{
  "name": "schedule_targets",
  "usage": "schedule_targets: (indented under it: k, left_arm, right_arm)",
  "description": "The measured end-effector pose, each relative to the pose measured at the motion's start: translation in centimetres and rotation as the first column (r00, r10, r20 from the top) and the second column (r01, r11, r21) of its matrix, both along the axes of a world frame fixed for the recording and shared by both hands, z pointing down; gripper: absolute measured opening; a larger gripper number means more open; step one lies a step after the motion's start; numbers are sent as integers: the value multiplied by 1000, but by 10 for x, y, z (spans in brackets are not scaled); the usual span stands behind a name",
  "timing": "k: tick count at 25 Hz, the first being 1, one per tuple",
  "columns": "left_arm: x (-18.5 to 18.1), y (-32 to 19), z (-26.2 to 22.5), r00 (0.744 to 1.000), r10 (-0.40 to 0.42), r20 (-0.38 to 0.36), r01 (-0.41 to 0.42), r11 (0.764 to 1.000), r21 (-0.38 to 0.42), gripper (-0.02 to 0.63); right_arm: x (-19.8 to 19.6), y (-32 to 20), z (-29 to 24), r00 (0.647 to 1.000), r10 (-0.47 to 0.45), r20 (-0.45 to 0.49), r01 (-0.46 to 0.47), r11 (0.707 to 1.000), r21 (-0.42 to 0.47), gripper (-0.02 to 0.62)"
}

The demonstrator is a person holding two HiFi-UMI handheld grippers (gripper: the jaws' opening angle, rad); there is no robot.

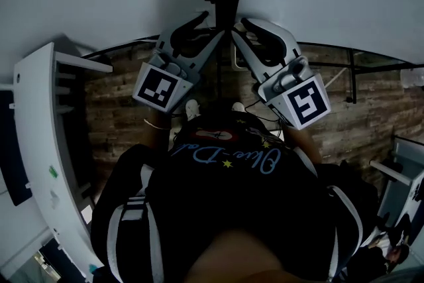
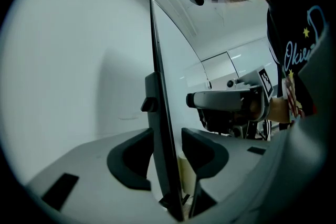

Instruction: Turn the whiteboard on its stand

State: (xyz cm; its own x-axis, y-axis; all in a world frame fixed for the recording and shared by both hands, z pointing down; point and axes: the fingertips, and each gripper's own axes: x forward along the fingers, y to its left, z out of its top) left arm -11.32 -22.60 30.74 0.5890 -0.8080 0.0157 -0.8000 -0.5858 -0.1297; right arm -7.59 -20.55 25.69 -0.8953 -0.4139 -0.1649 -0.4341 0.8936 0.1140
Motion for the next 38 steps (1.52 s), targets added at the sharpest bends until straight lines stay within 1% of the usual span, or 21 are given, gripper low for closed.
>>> schedule_targets:
  k: [1,3,4,9,11,15,20,24,26,31,38]
  left_arm:
    - [1,-2,0,1000,14,-1,-14,1000,-1,174]
    - [3,-6,0,999,40,-6,-40,999,-6,206]
    - [3,-8,0,999,52,-9,-52,999,-7,209]
    - [3,-17,-2,994,103,-19,-103,995,-3,210]
    - [4,-20,-3,992,123,-18,-123,992,-2,222]
    - [7,-25,-1,987,159,-19,-159,987,-7,222]
    - [13,-29,1,980,199,-20,-199,980,-5,222]
    - [17,-32,1,976,219,-4,-219,976,13,222]
    - [18,-32,1,974,226,11,-226,974,18,222]
    - [21,-34,1,973,229,25,-229,973,15,222]
    - [23,-36,-2,972,237,12,-237,971,22,222]
  right_arm:
    - [0,-1,1,1000,12,-6,-12,1000,-3,71]
    - [-2,-3,0,999,33,-7,-32,999,7,71]
    - [-4,-4,-1,999,40,-8,-40,999,11,71]
    - [-14,-8,2,998,66,-21,-67,998,-8,71]
    - [-16,-10,2,996,83,-24,-83,997,-8,71]
    - [-19,-13,5,993,112,-39,-113,994,-11,71]
    - [-20,-18,8,988,148,-47,-148,989,-18,86]
    - [-23,-24,12,985,163,-60,-165,986,-28,86]
    - [-26,-25,13,985,158,-69,-160,987,-31,111]
    - [-29,-26,13,984,160,-81,-163,986,-28,112]
    - [-31,-25,13,983,170,-77,-172,985,-30,112]
